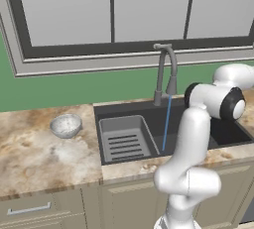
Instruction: Rinse each bowl for a few seconds and place them down in the sink or on the counter.
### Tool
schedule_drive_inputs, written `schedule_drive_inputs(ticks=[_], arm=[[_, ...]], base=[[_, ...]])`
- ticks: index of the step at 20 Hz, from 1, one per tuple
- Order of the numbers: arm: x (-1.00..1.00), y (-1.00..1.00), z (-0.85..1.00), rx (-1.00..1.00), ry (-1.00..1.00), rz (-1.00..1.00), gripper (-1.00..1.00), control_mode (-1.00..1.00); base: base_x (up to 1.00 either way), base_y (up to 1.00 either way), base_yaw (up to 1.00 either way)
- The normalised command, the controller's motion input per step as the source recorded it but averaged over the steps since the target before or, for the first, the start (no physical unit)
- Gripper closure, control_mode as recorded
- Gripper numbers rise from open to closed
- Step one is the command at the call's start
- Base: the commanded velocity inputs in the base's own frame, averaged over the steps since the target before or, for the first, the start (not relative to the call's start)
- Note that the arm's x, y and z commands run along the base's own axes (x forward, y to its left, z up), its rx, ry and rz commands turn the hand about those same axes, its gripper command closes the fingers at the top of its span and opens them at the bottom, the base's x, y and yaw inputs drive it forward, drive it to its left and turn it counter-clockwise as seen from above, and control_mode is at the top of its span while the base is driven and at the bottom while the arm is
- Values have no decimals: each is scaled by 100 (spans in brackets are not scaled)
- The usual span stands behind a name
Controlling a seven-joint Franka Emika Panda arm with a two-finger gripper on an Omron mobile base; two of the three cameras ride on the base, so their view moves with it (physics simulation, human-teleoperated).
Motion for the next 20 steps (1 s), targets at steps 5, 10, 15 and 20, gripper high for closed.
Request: schedule_drive_inputs(ticks=[5,10,15,20], arm=[[24,-15,-14,0,0,0,-100,-100],[18,-13,-18,0,-2,0,-100,-100],[19,-19,-23,0,-3,0,-100,-100],[16,-22,-23,0,-2,0,-100,-100]], base=[[0,0,0],[0,0,0],[0,0,0],[0,0,0]])
